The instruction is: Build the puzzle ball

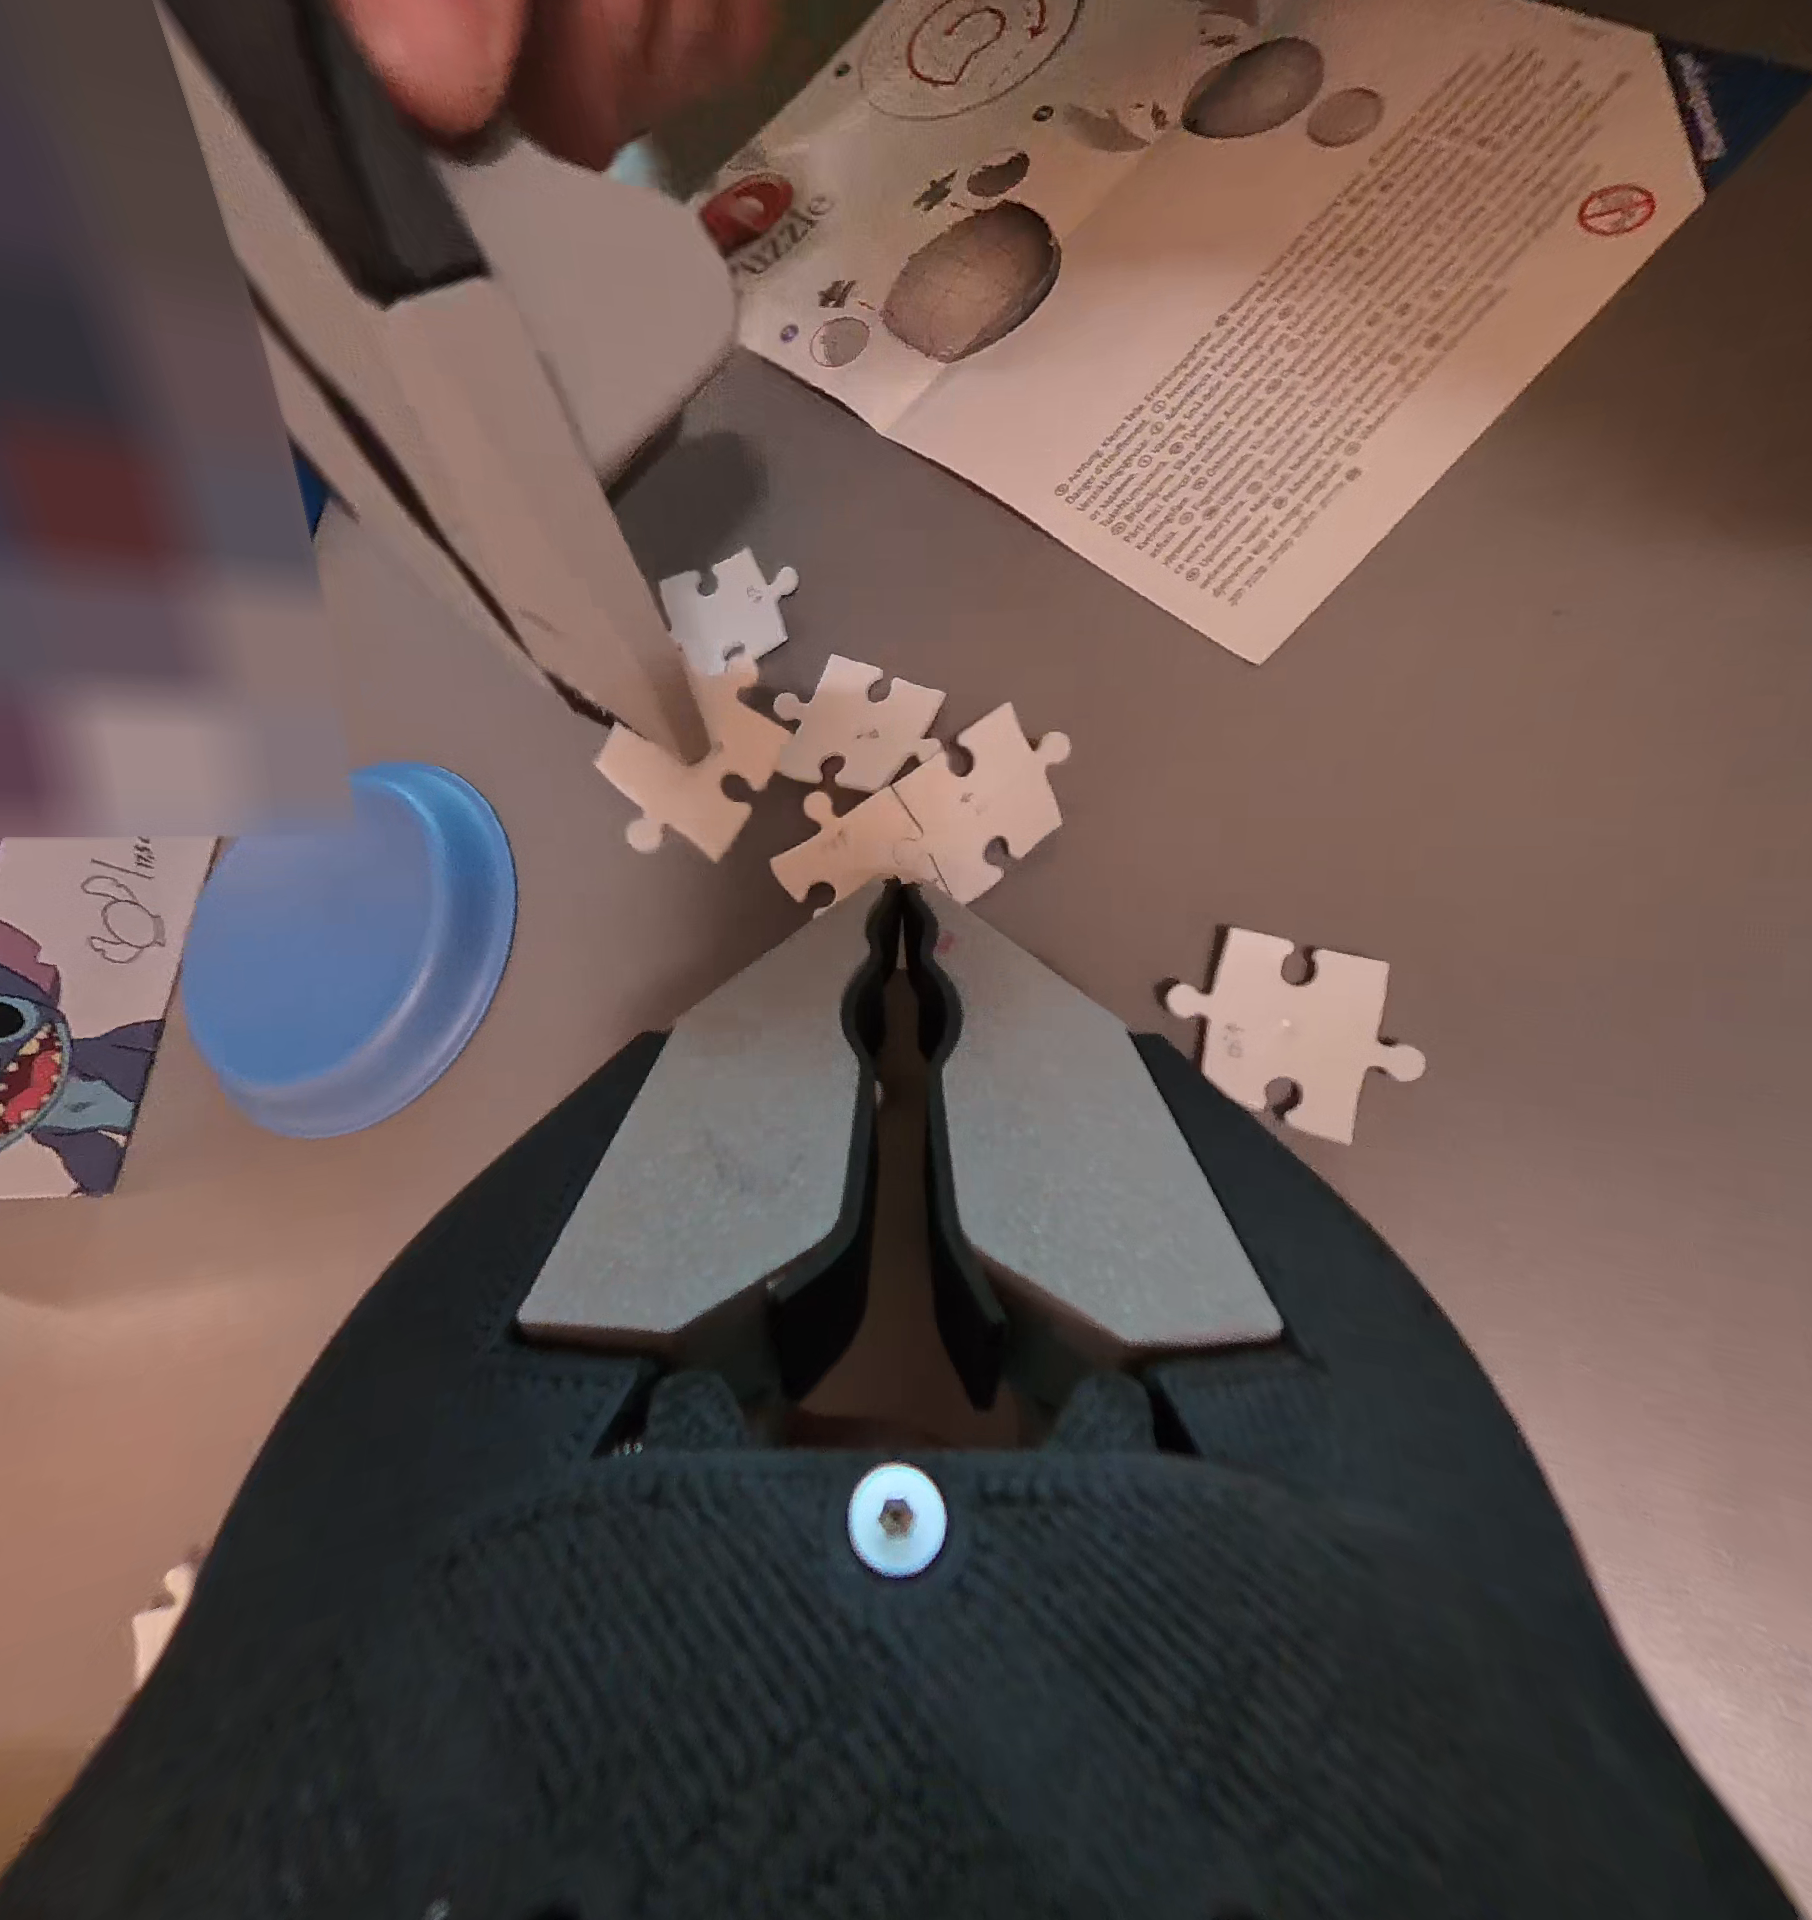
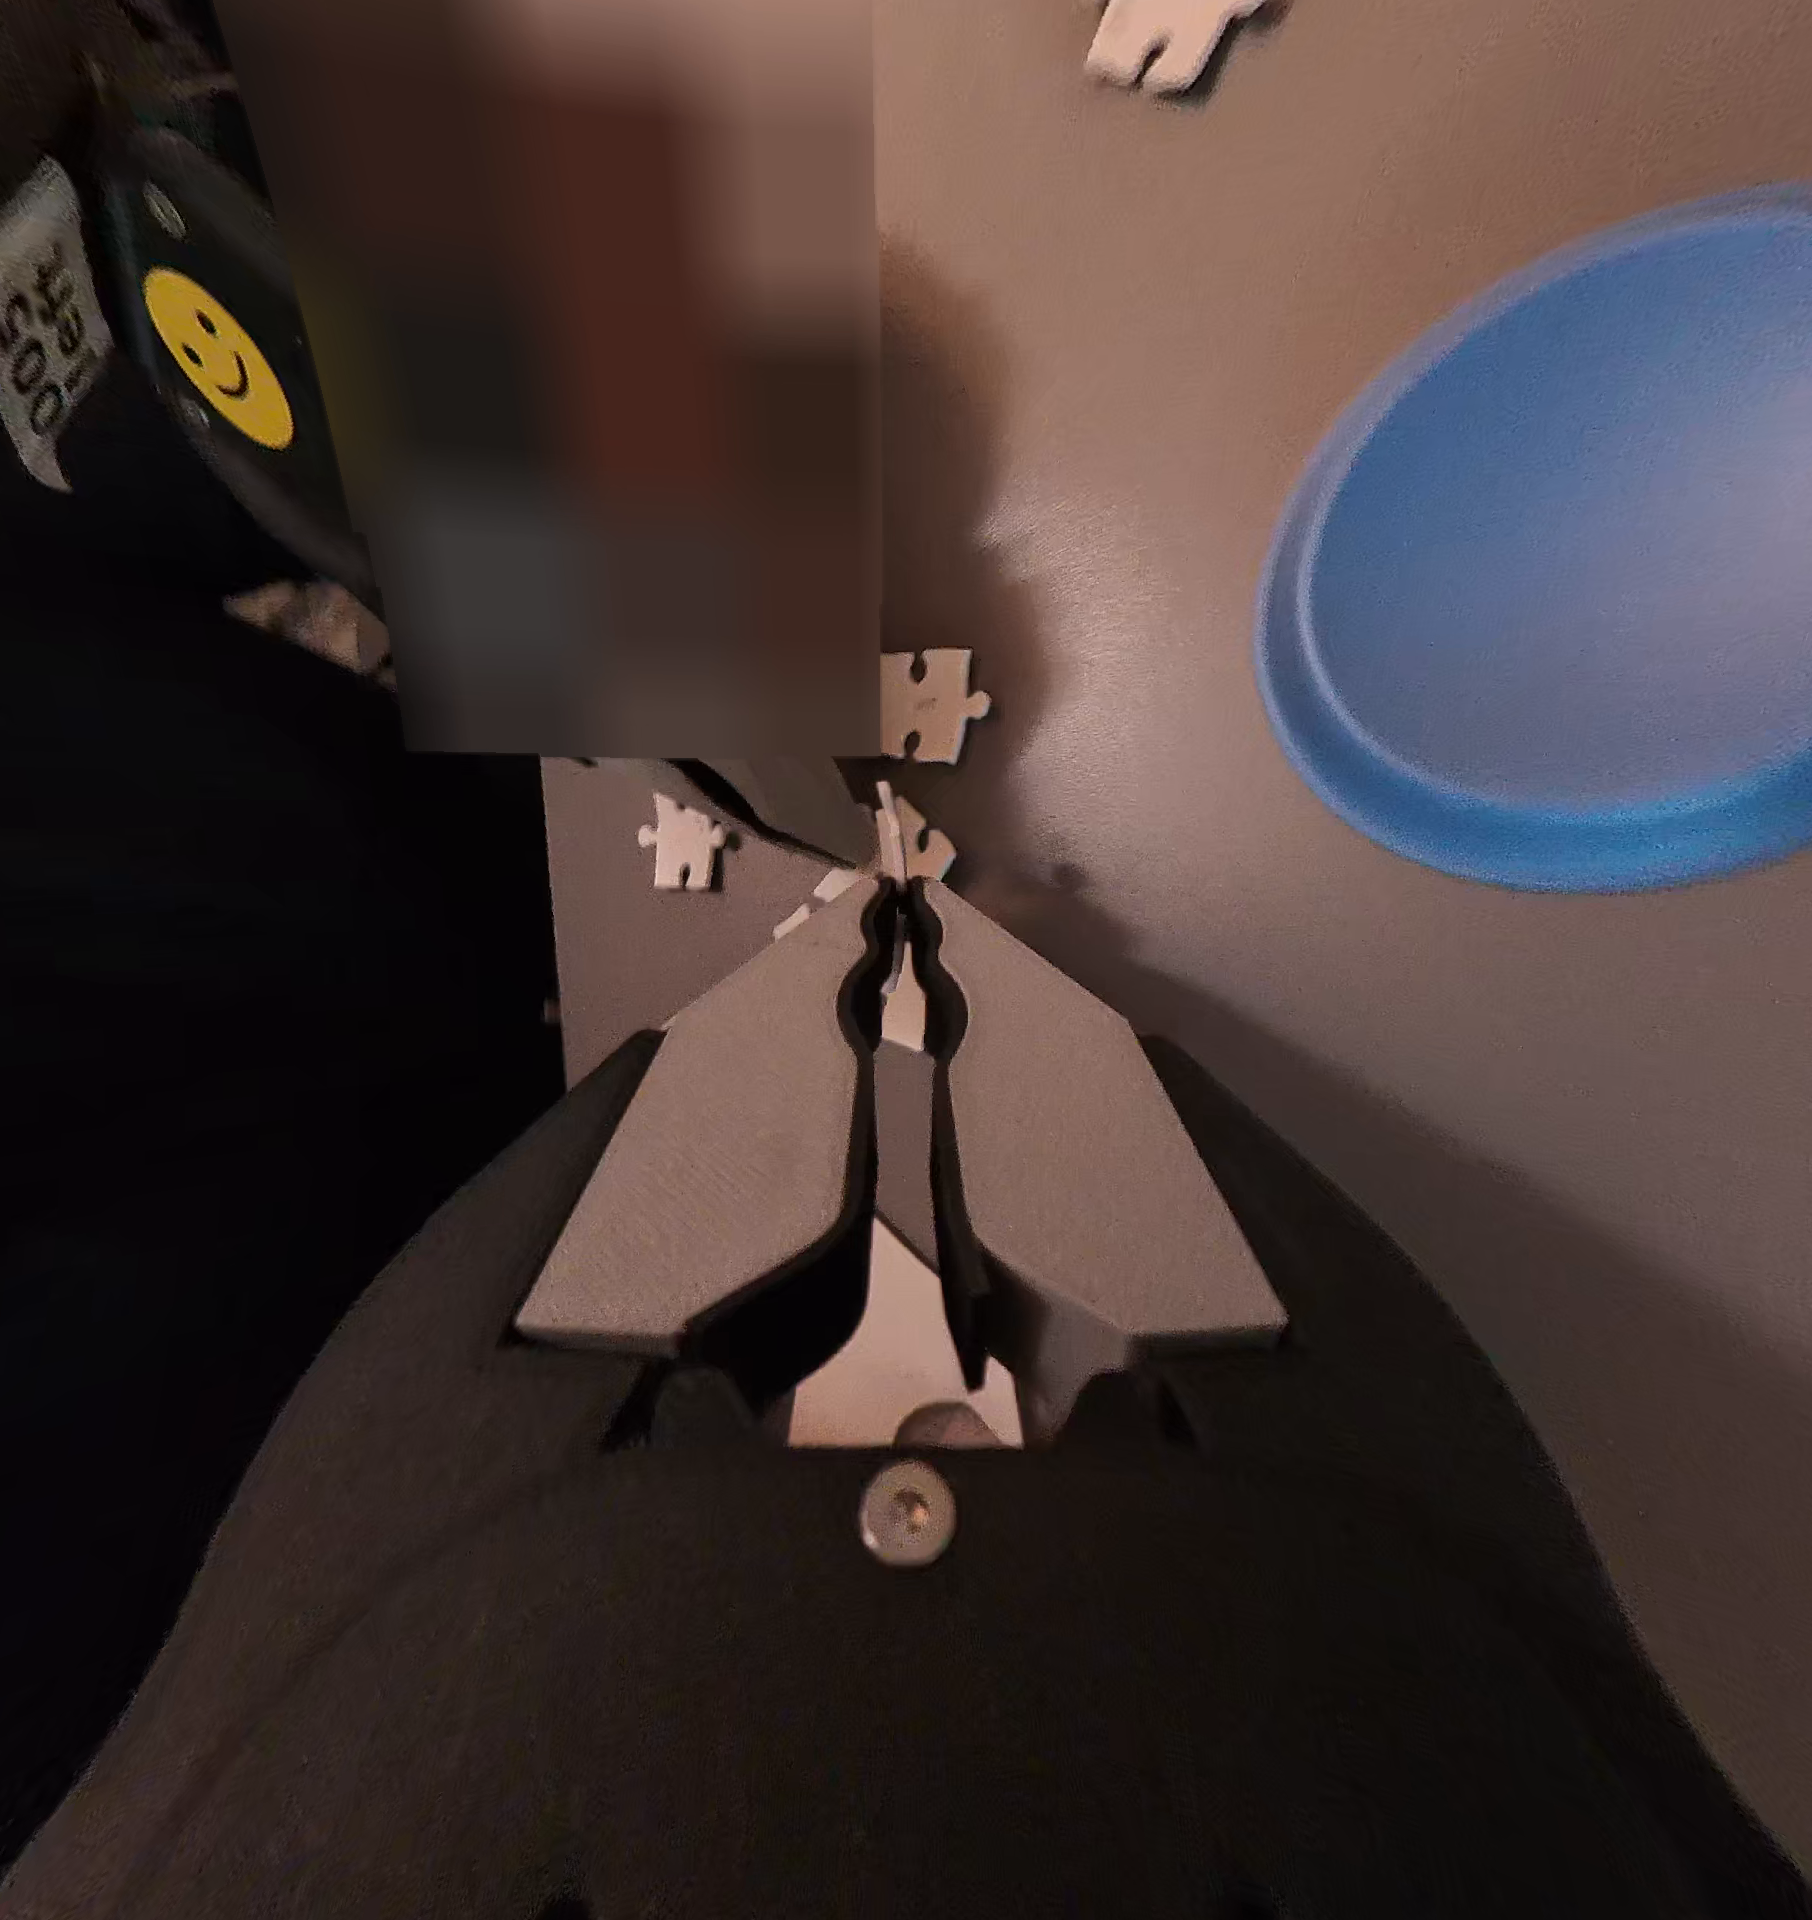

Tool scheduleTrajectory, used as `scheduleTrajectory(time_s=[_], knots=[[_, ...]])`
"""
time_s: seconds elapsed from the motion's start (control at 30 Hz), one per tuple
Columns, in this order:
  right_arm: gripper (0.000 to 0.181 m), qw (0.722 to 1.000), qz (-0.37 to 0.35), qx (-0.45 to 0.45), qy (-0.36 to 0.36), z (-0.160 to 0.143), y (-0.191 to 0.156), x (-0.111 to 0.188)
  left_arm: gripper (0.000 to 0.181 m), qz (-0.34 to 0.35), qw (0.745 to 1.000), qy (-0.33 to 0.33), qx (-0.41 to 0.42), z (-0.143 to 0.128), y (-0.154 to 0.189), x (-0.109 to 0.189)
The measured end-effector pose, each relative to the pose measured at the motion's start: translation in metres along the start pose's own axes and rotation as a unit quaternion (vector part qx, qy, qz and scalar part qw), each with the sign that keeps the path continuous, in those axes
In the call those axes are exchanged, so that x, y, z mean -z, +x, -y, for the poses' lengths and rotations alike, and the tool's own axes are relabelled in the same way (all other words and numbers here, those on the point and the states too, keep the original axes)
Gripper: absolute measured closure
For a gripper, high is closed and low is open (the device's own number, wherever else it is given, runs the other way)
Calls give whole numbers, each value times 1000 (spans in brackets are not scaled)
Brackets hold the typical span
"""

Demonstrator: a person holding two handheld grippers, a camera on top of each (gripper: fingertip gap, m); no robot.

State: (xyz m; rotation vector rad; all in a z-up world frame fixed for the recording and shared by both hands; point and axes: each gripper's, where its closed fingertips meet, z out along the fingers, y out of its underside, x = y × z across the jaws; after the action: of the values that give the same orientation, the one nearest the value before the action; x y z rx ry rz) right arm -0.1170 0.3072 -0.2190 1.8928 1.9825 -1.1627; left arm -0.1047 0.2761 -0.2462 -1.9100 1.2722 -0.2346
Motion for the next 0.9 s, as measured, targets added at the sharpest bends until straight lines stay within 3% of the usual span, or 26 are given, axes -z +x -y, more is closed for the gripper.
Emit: scheduleTrajectory(time_s=[0.2,0.4,0.53,0.63,0.73,0.9], knots=[[181,989,25,79,-122,-8,-6,-17,181,9,1000,1,-24,1,2,-1],[181,986,2,89,-142,-11,0,-16,181,10,999,3,-38,0,1,1],[181,985,-6,92,-149,-13,1,-14,181,48,997,27,-53,7,-10,9],[181,983,-13,100,-156,-17,-2,-11,181,47,995,82,13,22,-22,23],[181,982,-14,114,-149,-16,-11,-7,181,42,990,89,98,17,-38,29],[181,981,-18,136,-137,-8,-19,-8,181,-43,976,121,176,27,-26,28]])
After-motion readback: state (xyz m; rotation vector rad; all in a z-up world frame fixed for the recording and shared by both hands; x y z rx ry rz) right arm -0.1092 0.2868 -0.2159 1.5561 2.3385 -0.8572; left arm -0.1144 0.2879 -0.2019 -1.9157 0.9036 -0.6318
